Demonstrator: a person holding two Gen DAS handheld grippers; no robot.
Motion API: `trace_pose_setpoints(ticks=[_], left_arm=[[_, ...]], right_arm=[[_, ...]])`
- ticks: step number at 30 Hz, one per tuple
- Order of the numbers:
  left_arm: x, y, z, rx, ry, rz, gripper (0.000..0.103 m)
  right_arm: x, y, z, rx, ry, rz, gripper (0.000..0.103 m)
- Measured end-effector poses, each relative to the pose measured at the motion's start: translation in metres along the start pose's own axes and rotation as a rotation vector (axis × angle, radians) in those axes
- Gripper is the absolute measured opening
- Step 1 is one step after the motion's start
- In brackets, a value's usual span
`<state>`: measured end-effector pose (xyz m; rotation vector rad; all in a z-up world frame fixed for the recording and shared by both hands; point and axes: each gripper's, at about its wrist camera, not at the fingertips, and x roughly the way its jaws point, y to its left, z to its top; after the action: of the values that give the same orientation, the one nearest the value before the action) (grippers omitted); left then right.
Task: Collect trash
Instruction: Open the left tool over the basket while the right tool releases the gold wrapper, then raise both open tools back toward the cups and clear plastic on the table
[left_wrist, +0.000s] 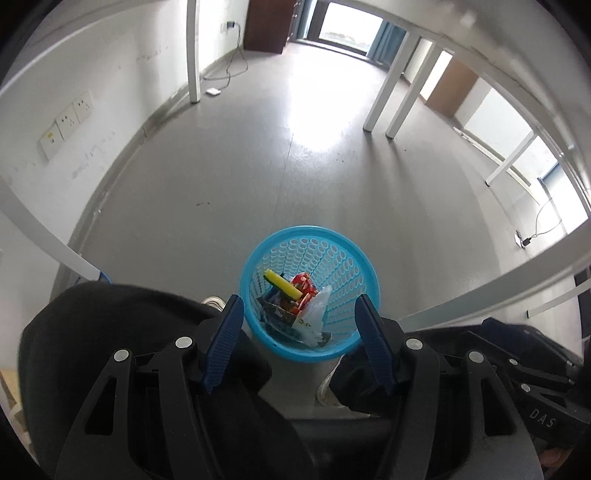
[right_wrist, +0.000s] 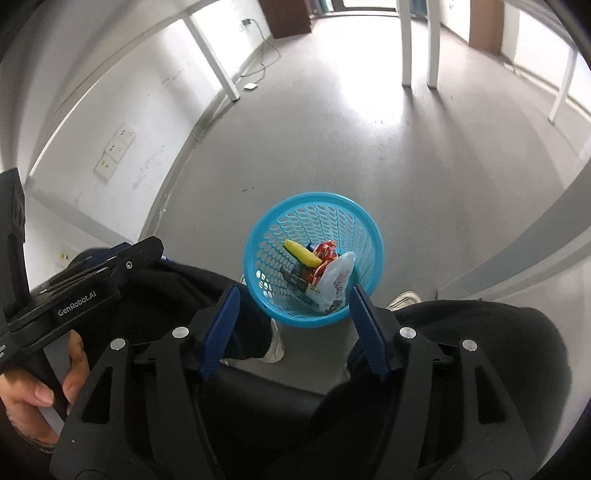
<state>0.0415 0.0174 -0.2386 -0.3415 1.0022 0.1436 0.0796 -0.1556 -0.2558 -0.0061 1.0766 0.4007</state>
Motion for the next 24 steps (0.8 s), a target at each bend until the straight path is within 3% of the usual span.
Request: trace_pose_setpoints(ticks=[4, 12, 15, 20, 24], left_arm=[[-0.028, 0.0, -0.005, 0.07, -0.063, 0.027, 0.066], [-0.086, 0.018, -0.007, 0.096, -0.233, 0.044, 0.066], [-0.104, 0.015, -0.006, 0.119, -0.31, 0.078, 0.066], [-0.144, 0.013, -0.01, 0.097, -0.387, 0.004, 0.07], [-0.166, 0.011, -0.008, 0.12, -0.44, -0.012, 0.07]], right_arm=[[-0.027, 0.003, -0.008, -0.023, -0.043, 0.0, 0.062], [-0.082, 0.009, -0.02, -0.077, -0.155, 0.027, 0.069], [-0.107, 0.011, -0.022, -0.082, -0.244, 0.012, 0.069], [-0.155, 0.012, -0.019, -0.08, -0.405, 0.018, 0.073], [-0.182, 0.005, -0.009, -0.053, -0.472, 0.037, 0.075]])
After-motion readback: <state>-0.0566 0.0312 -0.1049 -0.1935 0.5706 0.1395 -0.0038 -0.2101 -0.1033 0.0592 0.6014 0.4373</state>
